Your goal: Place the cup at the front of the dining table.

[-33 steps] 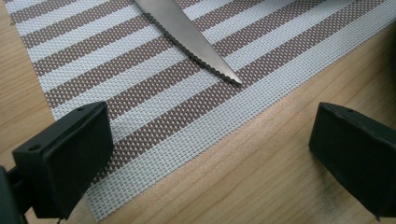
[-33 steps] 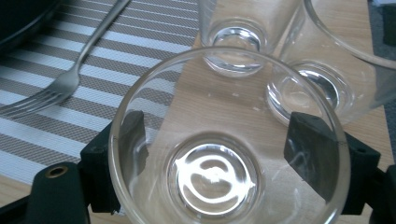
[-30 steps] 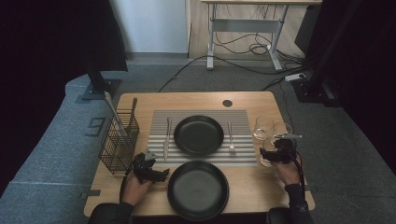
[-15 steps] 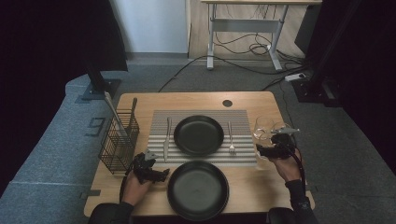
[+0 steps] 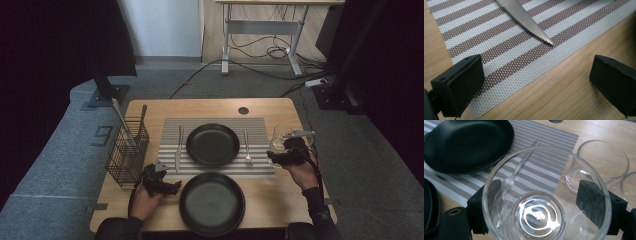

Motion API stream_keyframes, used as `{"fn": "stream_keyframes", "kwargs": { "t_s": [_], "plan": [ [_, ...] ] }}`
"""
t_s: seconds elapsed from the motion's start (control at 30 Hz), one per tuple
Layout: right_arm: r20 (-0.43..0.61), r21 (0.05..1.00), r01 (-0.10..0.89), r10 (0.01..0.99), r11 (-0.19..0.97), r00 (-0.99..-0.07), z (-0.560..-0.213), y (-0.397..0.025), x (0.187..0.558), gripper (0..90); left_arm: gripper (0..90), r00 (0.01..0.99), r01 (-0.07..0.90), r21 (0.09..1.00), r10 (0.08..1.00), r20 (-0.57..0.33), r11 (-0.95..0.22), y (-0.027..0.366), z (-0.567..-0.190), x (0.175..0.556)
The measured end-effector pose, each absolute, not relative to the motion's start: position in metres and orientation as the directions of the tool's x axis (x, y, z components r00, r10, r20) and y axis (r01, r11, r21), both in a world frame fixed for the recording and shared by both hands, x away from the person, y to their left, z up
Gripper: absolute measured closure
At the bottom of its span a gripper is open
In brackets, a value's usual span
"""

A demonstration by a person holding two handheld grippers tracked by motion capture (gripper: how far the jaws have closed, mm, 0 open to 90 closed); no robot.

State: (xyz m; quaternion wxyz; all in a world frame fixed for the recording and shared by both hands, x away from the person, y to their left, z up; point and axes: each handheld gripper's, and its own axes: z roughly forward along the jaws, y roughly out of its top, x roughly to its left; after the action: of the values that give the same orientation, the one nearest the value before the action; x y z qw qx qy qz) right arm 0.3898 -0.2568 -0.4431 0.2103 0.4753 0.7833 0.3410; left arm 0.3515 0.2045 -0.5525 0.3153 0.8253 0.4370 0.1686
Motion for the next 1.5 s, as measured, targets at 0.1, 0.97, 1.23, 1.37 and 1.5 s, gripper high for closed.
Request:
{"fn": "stream_keyframes", "kwargs": {
  "t_s": [0.1,0.97,1.23,1.37,1.5],
  "plan": [
    [-0.011,0.735,0.592,0.879,0.331,-0.477,-0.439,-0.25,0.39,18.8,0.0,0.561,0.616,0.666,0.827,0.003,-0.42,0.205,-0.552,0.352],
    [-0.044,0.712,0.532,0.786,0.458,-0.617,-0.43,-0.18,0.402,18.8,0.0,0.562,0.616,0.666,0.827,0.003,-0.422,0.205,-0.552,0.352],
    [-0.02,0.714,0.52,0.756,0.469,-0.654,-0.428,-0.161,0.404,18.8,0.0,0.562,0.616,0.666,0.827,0.003,-0.421,0.205,-0.552,0.352],
    [-0.026,0.713,0.51,0.745,0.482,-0.667,-0.428,-0.151,0.406,18.8,0.0,0.562,0.616,0.666,0.827,0.003,-0.421,0.205,-0.552,0.352],
    [-0.031,0.712,0.499,0.732,0.494,-0.68,-0.428,-0.141,0.409,18.8,0.0,0.562,0.616,0.666,0.827,0.003,-0.421,0.205,-0.552,0.352]
  ]
}}
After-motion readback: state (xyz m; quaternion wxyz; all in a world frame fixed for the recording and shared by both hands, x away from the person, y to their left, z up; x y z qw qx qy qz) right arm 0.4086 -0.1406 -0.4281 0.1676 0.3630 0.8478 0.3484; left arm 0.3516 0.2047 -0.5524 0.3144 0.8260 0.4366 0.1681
